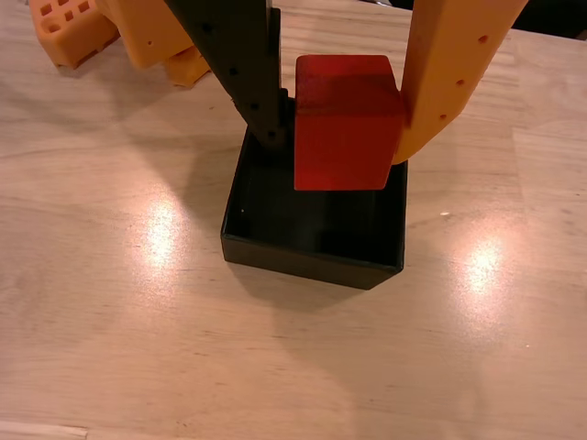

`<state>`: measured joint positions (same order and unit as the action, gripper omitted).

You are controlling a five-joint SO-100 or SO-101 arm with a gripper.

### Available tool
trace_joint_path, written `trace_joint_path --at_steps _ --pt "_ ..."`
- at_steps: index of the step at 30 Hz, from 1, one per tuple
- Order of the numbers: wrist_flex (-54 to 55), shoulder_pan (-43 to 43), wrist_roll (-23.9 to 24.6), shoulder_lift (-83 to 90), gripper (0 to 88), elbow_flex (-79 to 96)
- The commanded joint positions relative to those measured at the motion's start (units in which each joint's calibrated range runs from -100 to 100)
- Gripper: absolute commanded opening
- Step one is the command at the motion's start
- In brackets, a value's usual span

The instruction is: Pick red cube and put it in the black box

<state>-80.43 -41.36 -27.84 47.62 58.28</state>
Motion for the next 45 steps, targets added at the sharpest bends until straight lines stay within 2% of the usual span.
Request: trace_joint_path --at_steps 1,5,19,27,36,41,45 --pt "0.8 -0.3 0.1 -1.3 1.2 0.1" --pt "2.1 -0.3 1.5 -4.0 1.2 0.6" --pt "1.7 -0.3 1.5 -4.3 2.0 0.6" --pt "1.6 0.4 3.7 -4.2 25.6 -0.1" --pt "1.6 0.6 3.9 -4.2 27.3 -1.4" --pt "-4.7 4.2 10.3 -3.8 26.9 -13.4" --pt "-6.1 12.1 16.8 1.3 16.1 -19.9"
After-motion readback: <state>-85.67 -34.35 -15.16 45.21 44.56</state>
